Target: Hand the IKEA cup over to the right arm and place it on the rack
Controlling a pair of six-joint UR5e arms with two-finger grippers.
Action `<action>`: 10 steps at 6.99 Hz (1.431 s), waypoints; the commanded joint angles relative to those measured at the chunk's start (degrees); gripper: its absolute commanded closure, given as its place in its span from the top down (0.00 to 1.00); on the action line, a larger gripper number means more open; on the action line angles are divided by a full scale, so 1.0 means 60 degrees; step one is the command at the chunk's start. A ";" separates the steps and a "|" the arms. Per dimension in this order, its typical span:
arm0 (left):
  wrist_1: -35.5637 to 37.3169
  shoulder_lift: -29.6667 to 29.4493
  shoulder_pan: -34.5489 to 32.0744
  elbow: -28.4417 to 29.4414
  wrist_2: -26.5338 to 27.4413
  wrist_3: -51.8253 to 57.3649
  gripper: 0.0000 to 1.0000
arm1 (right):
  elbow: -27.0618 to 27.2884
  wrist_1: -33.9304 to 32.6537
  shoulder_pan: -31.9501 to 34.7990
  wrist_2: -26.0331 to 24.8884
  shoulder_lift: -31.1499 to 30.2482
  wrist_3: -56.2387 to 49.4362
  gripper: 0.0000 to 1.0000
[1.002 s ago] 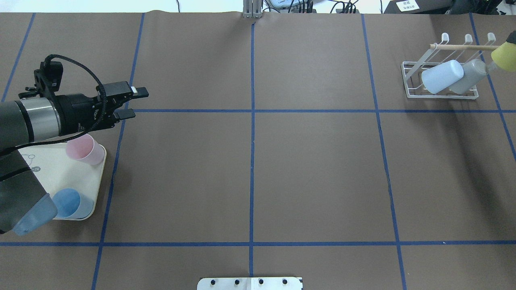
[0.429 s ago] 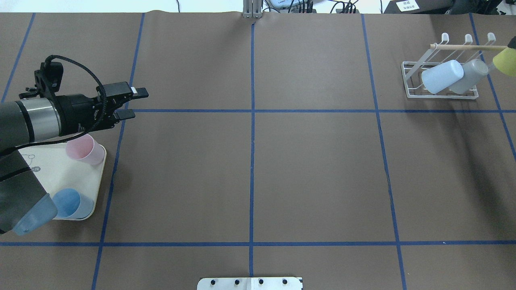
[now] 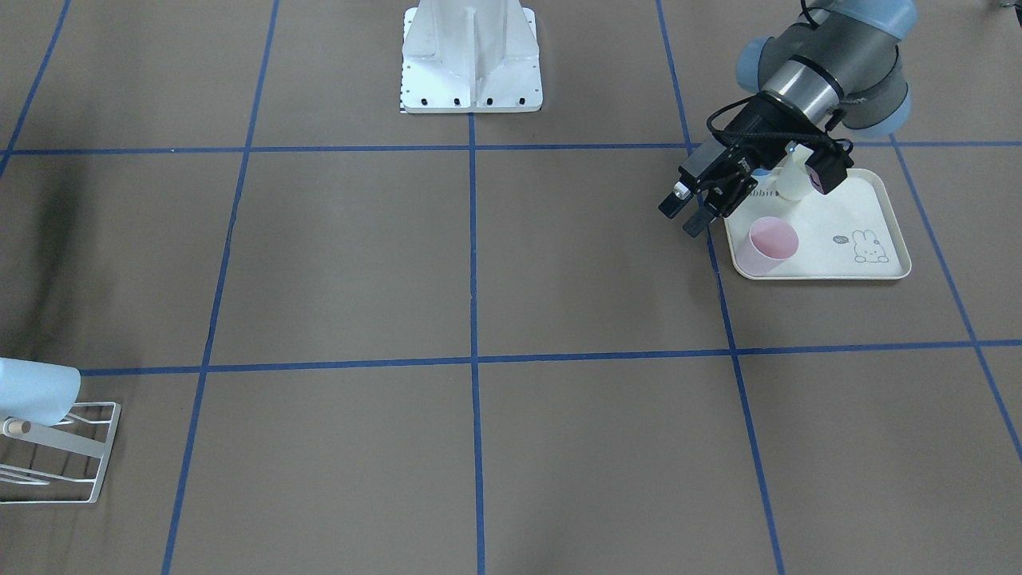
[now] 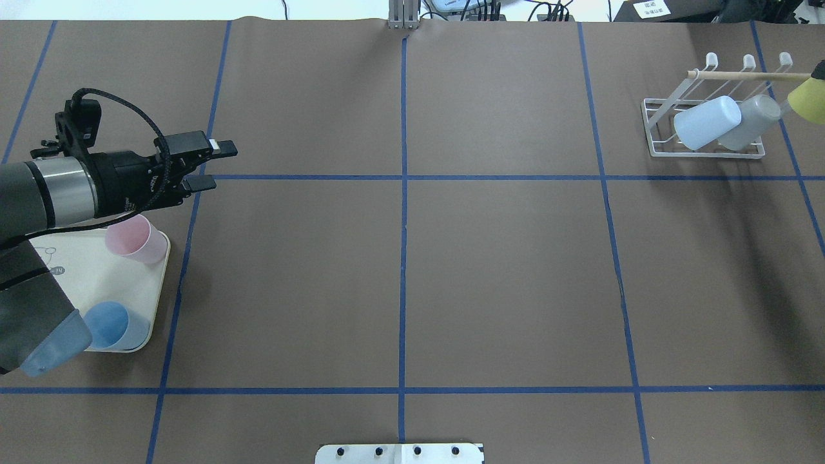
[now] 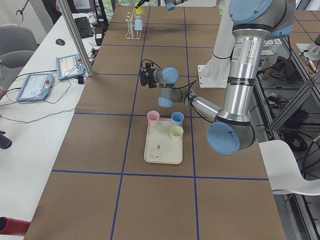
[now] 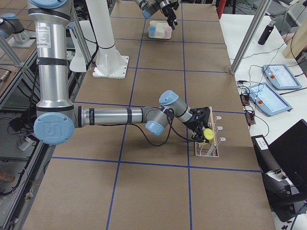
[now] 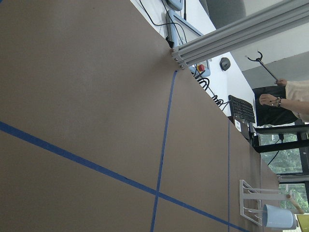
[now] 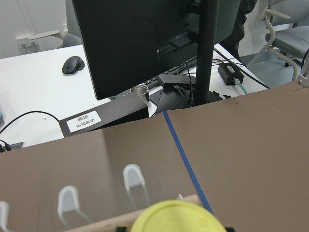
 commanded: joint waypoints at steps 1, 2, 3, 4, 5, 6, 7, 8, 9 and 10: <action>0.0000 0.0000 0.0000 0.0000 0.0000 0.0000 0.99 | -0.0018 0.0000 -0.0052 0.0001 -0.0118 -0.0078 0.40; 0.0000 0.0000 0.0000 0.0000 0.0000 0.0000 0.99 | -0.0018 0.0000 -0.0052 -0.0014 -0.0118 -0.0093 0.40; 0.0000 0.0000 0.0000 0.0000 0.0000 0.0000 0.99 | -0.0018 0.0000 -0.0052 -0.0014 -0.0132 -0.0093 0.41; 0.0000 0.0000 0.0000 0.0000 -0.0015 0.0000 0.99 | -0.0018 0.0000 -0.0067 -0.0014 -0.0161 -0.0078 0.44; 0.0000 0.0000 0.0000 0.0000 -0.0015 0.0000 0.99 | -0.0018 0.0000 -0.0096 -0.0043 -0.0176 -0.0093 0.67; 0.0000 0.0000 0.0000 -0.0014 -0.0015 0.0000 0.99 | -0.0018 -0.0015 -0.0169 -0.0174 -0.0162 -0.0078 0.97; 0.0000 0.0000 0.0000 -0.0015 -0.0015 0.0015 0.99 | -0.0033 -0.0015 -0.0358 -0.0436 -0.0162 0.0009 0.98; 0.0000 0.0000 0.0000 -0.0015 -0.0015 0.0015 0.99 | -0.0033 -0.0015 -0.0432 -0.0540 -0.0162 0.0024 0.98; 0.0000 0.0000 0.0000 -0.0015 -0.0015 0.0015 0.99 | -0.0033 -0.0015 -0.0448 -0.0541 -0.0162 0.0024 0.98; 0.0015 0.0015 -0.0029 -0.0044 -0.0044 0.0058 0.99 | -0.0018 -0.0015 -0.0535 -0.0541 -0.0118 0.0024 0.98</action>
